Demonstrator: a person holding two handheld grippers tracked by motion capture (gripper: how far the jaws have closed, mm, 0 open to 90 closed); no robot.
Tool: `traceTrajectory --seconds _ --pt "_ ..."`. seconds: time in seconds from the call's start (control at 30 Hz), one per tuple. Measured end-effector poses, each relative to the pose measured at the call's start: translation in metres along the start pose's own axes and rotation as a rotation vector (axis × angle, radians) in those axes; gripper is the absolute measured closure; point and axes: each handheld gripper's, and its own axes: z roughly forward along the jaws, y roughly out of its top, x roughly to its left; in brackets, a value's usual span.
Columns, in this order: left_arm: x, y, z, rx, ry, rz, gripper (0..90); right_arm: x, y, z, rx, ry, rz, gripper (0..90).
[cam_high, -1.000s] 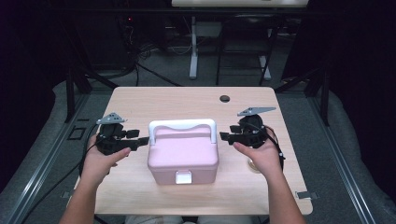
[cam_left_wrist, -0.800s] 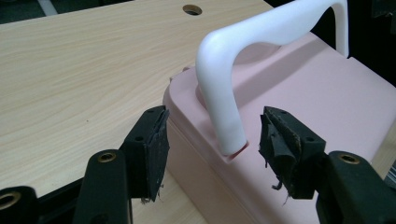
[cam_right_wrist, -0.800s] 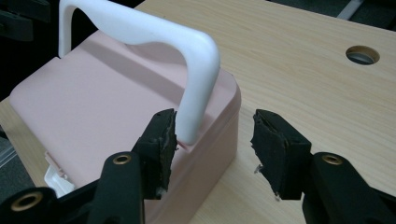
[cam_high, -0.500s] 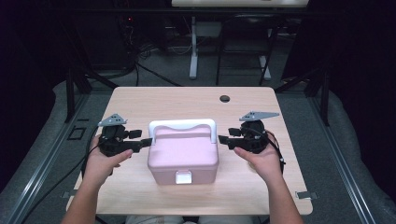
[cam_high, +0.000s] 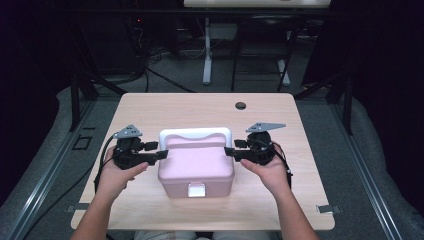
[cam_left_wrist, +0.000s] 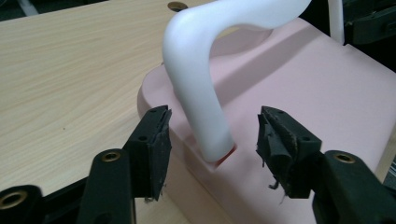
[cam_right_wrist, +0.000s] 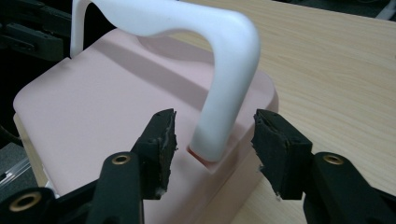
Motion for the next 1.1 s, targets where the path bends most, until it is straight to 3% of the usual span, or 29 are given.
traceTrajectory --seconds 0.23,0.4,0.67,1.1 --pt "-0.003 -0.001 0.004 0.006 0.017 0.024 54.4 0.003 0.000 0.004 0.002 0.017 -0.016 56.0" --pt "-0.003 -0.002 0.002 0.003 0.038 0.038 63.7 0.004 0.000 0.004 0.004 -0.011 -0.034 66.0" --pt "-0.005 -0.002 -0.002 -0.006 0.032 0.045 69.7 0.006 -0.001 0.001 0.002 -0.005 -0.044 71.9" --pt "-0.008 -0.002 -0.009 0.019 0.026 0.061 73.5 0.012 -0.002 -0.004 0.028 0.006 -0.073 73.4"
